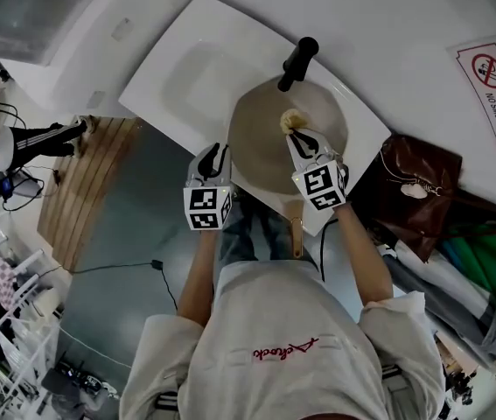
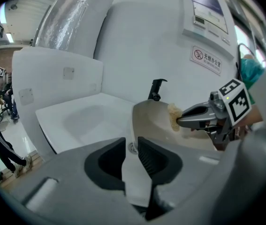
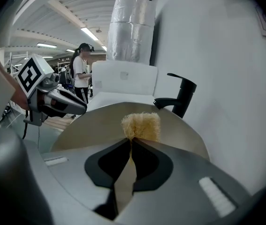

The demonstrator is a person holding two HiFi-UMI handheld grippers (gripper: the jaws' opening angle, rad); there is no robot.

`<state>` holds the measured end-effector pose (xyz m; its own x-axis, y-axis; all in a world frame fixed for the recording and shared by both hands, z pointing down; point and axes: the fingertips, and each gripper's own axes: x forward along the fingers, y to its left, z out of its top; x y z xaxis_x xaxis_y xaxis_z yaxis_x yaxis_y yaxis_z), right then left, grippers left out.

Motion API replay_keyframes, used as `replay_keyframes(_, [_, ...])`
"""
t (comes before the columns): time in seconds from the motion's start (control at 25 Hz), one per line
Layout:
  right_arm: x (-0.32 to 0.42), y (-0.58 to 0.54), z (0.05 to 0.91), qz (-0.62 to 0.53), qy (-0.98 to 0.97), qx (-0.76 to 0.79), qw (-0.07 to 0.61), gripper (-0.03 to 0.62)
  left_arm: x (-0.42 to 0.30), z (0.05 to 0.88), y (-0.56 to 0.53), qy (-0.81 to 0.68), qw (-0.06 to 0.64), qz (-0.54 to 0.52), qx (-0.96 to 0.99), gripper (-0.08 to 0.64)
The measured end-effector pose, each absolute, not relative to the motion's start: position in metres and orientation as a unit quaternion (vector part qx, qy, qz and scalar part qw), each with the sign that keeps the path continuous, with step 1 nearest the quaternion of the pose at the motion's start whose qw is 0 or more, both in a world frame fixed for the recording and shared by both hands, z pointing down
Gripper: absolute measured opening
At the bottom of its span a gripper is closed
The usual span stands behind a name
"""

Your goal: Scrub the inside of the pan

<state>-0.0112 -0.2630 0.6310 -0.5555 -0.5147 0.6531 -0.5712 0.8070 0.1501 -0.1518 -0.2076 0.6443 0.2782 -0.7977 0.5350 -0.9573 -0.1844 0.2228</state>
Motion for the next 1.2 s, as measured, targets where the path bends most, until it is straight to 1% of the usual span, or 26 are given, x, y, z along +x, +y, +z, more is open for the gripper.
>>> replay_keyframes(0.16, [-0.02,-0.267,0.634,0.009,-0.879,0.292,0.377,0.023,-0.147,0.646,-0.21,-0.574,0.267,0.15,0.76,0.104])
replay_keyframes(0.52, [-0.03,-0.269,0.647,-0.055,-0.869,0.249,0.424,0.023,-0.138,0.655,-0.221,-0.567,0.276,0.158,0.76,0.104])
replay_keyframes(0.56, [-0.032,-0.268,0.65,-0.066,-0.866,0.241,0.433,0.023,-0.138,0.656,-0.222,-0.566,0.277,0.161,0.76,0.093])
replay_keyframes(0.72, [-0.038,-0.263,0.663,-0.121,-0.849,0.2,0.475,0.023,-0.138,0.657,-0.224,-0.567,0.286,0.16,0.755,0.072])
replay_keyframes(1.2, [-0.064,-0.262,0.694,-0.309,-0.756,0.089,0.571,0.023,-0.138,0.656,-0.224,-0.57,0.295,0.151,0.752,0.067])
